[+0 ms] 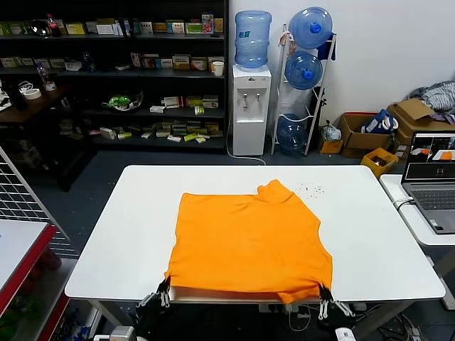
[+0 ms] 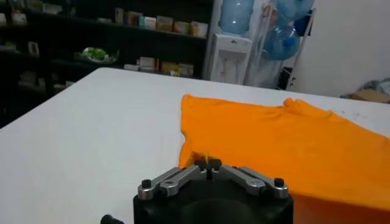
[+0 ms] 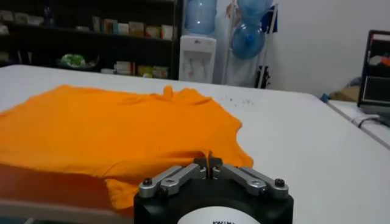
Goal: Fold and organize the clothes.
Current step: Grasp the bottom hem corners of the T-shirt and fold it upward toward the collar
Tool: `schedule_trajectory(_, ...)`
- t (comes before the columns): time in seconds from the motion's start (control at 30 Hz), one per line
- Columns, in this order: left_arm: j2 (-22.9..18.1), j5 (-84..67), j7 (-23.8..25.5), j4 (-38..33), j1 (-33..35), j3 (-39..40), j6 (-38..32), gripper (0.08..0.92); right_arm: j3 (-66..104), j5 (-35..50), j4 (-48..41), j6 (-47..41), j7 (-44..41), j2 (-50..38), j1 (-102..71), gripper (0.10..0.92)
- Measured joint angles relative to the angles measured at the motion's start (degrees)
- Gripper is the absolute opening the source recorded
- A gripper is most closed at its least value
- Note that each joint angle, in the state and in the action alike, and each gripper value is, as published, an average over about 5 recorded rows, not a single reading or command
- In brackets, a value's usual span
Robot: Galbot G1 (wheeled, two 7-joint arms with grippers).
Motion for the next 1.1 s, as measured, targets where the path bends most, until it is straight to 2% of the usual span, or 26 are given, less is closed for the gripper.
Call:
schedule_trajectory(0.33, 1.8, -2.3, -0.9, 5.1, -9.8, 2.3, 0.5, 0.097, -2.7, 6.1, -5.1, -3.6, 1.1, -5.6, 12.4, 0.125)
schedule_trajectory(0.67, 1.9, -3.1, -1.5, 10.7, -17.0, 4.9, 1.5, 0.109, -6.8, 9.0, -11.1, -5.5, 1.1, -6.9, 21.7, 0.141)
schedule_trajectory(0.8, 1.9, -3.3, -1.1, 12.2, -18.4, 5.0, 1.9, 0.191, -7.5, 9.3, -12.7, -5.6, 0.5, -6.9, 23.4, 0.233)
schedule_trajectory(1.1, 1.4, -2.7, 0.0, 12.1, -18.3, 3.8, 1.8, 0.45, -6.4, 8.4, -13.5, -3.9, -2.1, -7.8, 22.3, 0.519)
